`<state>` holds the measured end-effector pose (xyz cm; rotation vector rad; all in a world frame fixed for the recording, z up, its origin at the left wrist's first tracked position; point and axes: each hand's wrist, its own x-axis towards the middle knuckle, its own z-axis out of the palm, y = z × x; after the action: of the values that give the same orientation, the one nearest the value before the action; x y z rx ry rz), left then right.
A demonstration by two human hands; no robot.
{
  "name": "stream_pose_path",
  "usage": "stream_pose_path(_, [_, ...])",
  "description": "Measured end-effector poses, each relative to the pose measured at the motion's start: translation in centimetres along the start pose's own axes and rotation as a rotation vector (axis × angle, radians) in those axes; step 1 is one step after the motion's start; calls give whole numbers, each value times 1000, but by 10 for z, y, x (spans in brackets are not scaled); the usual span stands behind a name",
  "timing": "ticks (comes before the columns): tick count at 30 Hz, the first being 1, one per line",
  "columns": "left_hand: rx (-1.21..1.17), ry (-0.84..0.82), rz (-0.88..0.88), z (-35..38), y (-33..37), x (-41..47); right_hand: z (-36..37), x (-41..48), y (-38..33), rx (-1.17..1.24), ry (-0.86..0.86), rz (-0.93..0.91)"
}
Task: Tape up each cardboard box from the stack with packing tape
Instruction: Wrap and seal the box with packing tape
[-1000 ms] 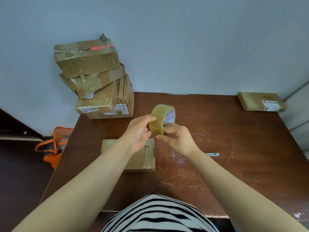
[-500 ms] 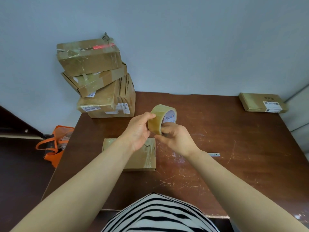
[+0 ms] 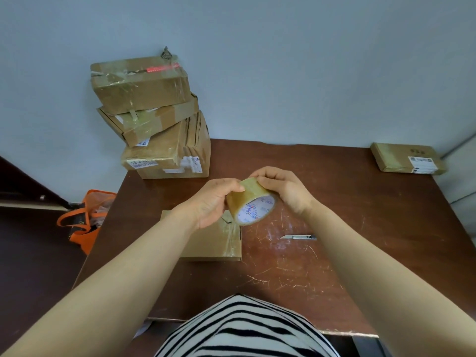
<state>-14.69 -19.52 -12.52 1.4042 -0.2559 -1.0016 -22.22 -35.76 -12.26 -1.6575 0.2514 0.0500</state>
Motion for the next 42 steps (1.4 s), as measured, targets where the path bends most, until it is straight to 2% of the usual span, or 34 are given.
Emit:
stream_pose_path(5, [-30, 26, 9, -5, -7, 2, 9, -4, 0, 102, 23, -20])
stream_pose_path(9, [-45, 24, -3, -1, -6, -1, 13, -4, -3, 68, 14, -36])
stream_pose_path(11, [-26, 107, 39, 4, -4, -1, 14, -3, -3, 75, 59, -39])
stream_pose_path(15, [20, 418, 193, 7, -6, 1, 10, -1, -3, 55, 172, -28])
stream_pose_path(18, [131, 425, 182, 11, -6, -2, 10, 1, 1, -10, 209, -17])
stream_pose_path(22, [125, 437, 107, 12, -7, -1, 13, 1, 7, -99, 235, -2])
stream_pose_path(26, [229, 430, 169, 10, -12, 1, 16, 2, 8, -143, 204, -11])
stream_pose_path(29, [289, 472, 205, 3, -9, 4, 17, 1, 6, -89, 172, -11])
stream_pose_path(31, [287, 495, 190, -5, -7, 7, 14, 1, 6, -49, 143, 40])
stream_pose_path(36, [231, 532, 126, -17, -9, 10, 16, -7, 14, -23, -52, 93])
stream_pose_path(40, [213, 565, 62, -12, -14, 12, 9, -8, 22, 17, 36, 143])
stream_pose_path(42, [173, 559, 23, -5, -18, 16, -2, -11, 24, -26, 3, 149])
